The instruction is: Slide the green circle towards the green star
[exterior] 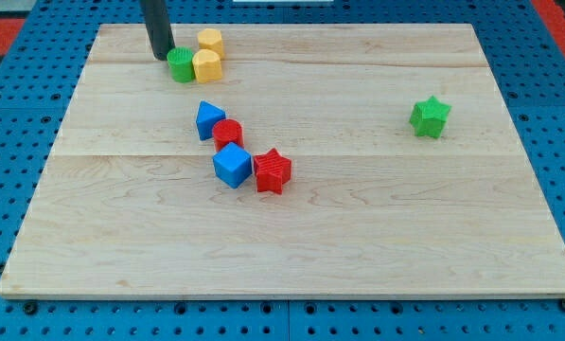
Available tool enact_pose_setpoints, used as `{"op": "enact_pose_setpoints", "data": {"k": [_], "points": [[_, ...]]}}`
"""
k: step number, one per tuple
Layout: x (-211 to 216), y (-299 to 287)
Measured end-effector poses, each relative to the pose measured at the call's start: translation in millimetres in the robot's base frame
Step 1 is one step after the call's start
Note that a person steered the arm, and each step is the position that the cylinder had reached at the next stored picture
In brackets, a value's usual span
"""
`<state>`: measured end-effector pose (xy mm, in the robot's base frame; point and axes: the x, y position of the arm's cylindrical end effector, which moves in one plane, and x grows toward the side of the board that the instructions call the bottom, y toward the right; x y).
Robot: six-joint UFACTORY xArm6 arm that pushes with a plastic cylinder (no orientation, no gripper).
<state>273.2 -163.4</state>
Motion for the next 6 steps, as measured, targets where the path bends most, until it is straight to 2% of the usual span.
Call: {"op": "enact_pose_setpoints", "data": {"k": [2, 3, 4, 6], "points": [[45.5, 73.8], [62.6, 26.0], [87.5, 60.3], [71.1, 84.6]]}}
